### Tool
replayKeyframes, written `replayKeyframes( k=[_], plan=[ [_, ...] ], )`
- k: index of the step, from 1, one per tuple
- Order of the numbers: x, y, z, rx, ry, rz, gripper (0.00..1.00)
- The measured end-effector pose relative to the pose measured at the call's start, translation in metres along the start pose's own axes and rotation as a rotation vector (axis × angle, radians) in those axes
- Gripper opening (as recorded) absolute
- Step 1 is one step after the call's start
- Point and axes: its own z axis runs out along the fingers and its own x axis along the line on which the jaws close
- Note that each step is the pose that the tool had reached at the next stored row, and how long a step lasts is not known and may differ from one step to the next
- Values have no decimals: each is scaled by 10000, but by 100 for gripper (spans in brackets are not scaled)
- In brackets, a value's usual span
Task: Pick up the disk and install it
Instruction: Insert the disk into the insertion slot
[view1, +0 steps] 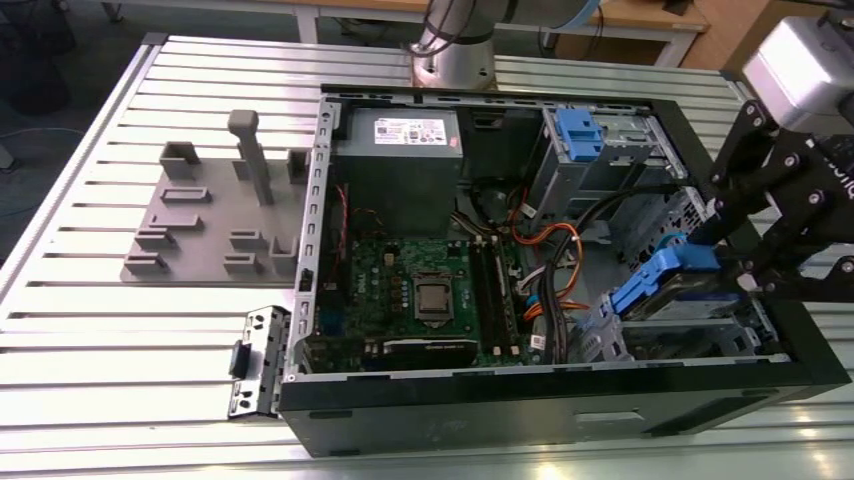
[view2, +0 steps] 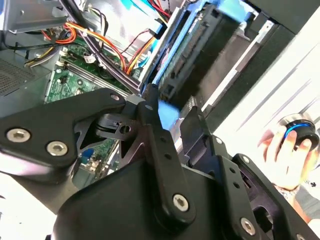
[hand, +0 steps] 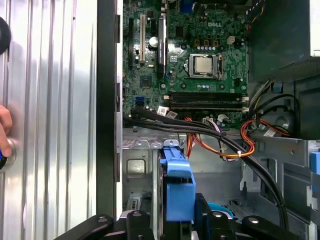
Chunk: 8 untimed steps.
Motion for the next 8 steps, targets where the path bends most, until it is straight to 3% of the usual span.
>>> replayKeyframes(
  k=[2, 8],
  plan=[
    [-5, 1, -51, 0, 1, 0, 44],
    [-10, 1, -58, -1, 0, 0, 44]
  ],
)
